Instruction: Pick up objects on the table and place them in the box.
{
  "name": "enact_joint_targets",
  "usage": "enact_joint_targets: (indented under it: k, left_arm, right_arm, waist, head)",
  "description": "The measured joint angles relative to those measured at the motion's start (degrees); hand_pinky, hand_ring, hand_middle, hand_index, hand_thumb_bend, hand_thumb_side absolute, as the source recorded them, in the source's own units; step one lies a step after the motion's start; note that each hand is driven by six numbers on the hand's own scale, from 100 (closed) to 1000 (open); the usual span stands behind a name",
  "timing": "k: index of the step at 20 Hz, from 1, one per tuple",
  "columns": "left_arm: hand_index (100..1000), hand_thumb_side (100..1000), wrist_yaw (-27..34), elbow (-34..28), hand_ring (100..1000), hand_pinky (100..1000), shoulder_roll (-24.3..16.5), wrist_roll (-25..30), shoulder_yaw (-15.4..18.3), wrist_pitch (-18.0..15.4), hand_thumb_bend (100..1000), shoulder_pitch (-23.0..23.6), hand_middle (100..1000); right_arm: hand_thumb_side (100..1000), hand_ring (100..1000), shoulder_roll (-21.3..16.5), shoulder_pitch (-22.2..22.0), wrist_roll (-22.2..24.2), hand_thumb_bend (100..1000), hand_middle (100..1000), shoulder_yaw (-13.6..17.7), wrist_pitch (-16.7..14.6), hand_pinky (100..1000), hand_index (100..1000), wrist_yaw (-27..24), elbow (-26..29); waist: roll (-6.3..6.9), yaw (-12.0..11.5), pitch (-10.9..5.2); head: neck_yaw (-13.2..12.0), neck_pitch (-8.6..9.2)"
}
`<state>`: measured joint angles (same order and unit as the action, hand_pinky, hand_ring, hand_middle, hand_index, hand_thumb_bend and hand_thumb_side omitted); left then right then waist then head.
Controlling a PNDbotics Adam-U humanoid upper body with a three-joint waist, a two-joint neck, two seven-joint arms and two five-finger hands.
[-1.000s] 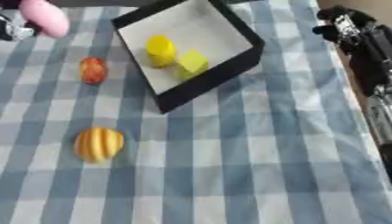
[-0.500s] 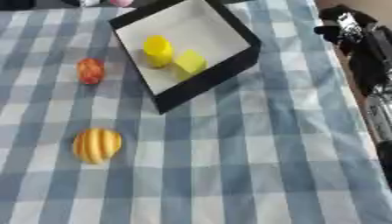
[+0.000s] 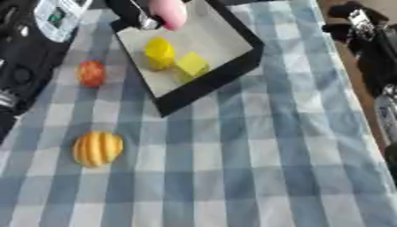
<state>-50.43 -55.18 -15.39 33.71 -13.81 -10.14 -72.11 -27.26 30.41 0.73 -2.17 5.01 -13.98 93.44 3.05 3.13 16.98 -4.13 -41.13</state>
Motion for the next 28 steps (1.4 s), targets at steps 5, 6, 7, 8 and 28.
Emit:
enact_joint_targets:
  k: [5,6,7,8,28]
  left_arm:
    - [727,109,-4.9,7.3,710,720,3.0,-3.3,1.1,-0.8,431,0.0,653]
    - [756,138,-5.9,8.4,732,736,3.5,-3.9,1.2,-0.9,467,0.0,680]
    - [782,155,-6.9,9.2,745,745,3.8,-4.4,1.3,-1.1,488,0.1,698]
    - [835,218,-8.0,9.8,785,772,4.0,-4.9,1.4,-1.2,557,0.1,751]
    - [862,316,-4.7,-5.7,796,778,-7.8,-6.3,1.4,-6.6,616,3.1,763]
  right_arm:
    - [758,793,0.3,0.3,0.0,100,808,-0.1,0.3,923,772,-0.2,0.0]
    - [758,793,0.3,0.3,0.1,100,808,-0.2,0.3,923,772,-0.2,0.0]
    - [759,793,0.3,0.3,0.1,100,808,-0.2,0.3,923,772,-0.2,0.0]
    - [759,795,0.3,0.3,0.1,100,809,-0.3,0.4,923,771,-0.2,0.0]
    - [752,790,-1.5,-1.9,-2.2,100,809,0.4,0.4,921,768,-0.5,0.3]
  waist:
    - [0.0,0.1,0.0]
    - [0.0,0.1,0.0]
    - [0.0,0.1,0.0]
    - [0.0,0.1,0.0]
    - [0.7,-2.8,0.0]
  head:
    - [-0.4,0.07]
    - [-0.4,0.07]
    - [-0.5,0.07]
    - [-0.5,0.07]
    - [2.6,-0.59]
